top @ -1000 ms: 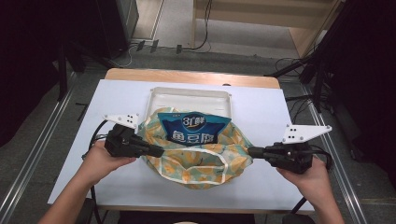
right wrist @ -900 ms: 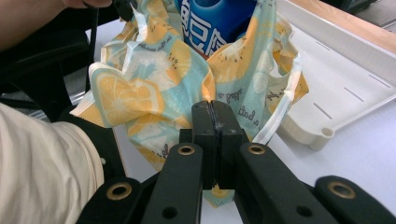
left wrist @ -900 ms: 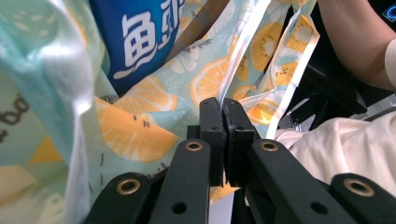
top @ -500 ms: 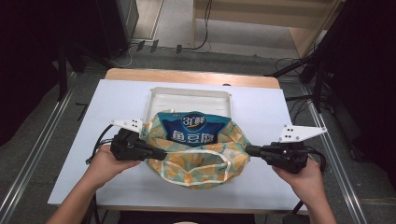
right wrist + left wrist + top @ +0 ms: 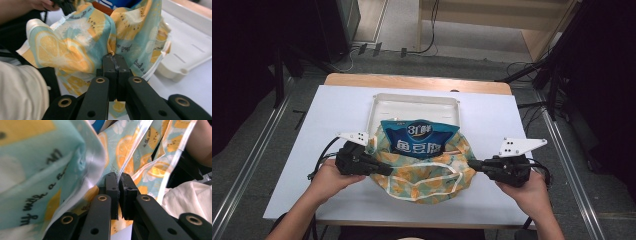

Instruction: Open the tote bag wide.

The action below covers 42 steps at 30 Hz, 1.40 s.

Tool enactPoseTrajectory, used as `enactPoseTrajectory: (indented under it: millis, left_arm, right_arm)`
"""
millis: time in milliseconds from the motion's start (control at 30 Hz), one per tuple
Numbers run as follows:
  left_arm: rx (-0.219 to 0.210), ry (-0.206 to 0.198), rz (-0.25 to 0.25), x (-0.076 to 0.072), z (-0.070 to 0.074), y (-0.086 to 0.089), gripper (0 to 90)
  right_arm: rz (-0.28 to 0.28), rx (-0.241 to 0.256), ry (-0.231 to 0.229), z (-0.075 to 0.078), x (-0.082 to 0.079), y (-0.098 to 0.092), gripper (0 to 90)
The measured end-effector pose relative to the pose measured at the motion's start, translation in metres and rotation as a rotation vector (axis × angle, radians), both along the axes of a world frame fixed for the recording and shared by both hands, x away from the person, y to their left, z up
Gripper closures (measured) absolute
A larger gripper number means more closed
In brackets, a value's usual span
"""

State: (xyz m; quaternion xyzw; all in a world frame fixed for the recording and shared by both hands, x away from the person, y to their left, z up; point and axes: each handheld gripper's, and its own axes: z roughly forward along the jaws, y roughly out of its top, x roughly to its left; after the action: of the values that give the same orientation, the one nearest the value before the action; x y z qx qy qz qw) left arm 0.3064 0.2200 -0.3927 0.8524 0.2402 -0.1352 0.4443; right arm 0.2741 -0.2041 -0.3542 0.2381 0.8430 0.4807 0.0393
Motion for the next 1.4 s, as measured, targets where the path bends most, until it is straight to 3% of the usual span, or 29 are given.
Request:
enactPoseTrajectory:
  millis: [133,233,500,600,700,800,1000,1167,1300,1400]
  left_arm:
    - [-0.002,0.011,-0.02,-0.001,-0.004,-0.003,86.6]
    - [-0.029,0.013,-0.012,-0.001,-0.001,-0.001,86.6]
    - [-0.116,0.005,-0.03,-0.012,0.017,0.013,86.6]
    - [-0.094,0.008,-0.035,-0.013,0.013,0.014,86.5]
    - [-0.084,0.025,-0.01,-0.012,0.003,0.015,85.5]
    - [-0.072,0.032,-0.002,-0.01,-0.003,0.013,85.2]
    - [-0.047,0.004,0.005,-0.01,-0.004,0.006,86.4]
    - [-0.02,0.003,0.018,-0.007,-0.012,0.0,87.3]
    - [-0.007,-0.007,-0.001,-0.008,-0.016,-0.003,87.8]
    - [-0.005,-0.017,-0.008,-0.006,-0.019,-0.002,88.3]
  right_arm:
    - [0.003,-0.041,-0.024,0.0,-0.006,0.004,90.0]
    - [-0.007,-0.042,-0.015,0.003,-0.006,0.003,90.0]
    - [0.01,0.088,-0.027,0.016,-0.018,-0.018,90.0]
    - [0.023,0.076,-0.031,0.016,-0.022,-0.019,90.0]
    - [0.04,0.006,-0.027,0.008,-0.023,-0.014,90.0]
    - [0.049,0.018,-0.007,0.001,-0.018,-0.012,90.0]
    - [-0.005,0.001,-0.041,-0.002,-0.01,-0.008,90.0]
    - [0.041,-0.019,-0.029,-0.008,-0.006,0.003,90.0]
    - [0.049,-0.026,-0.026,-0.009,-0.005,0.006,90.0]
    - [0.054,-0.039,-0.049,-0.012,-0.004,0.003,90.0]
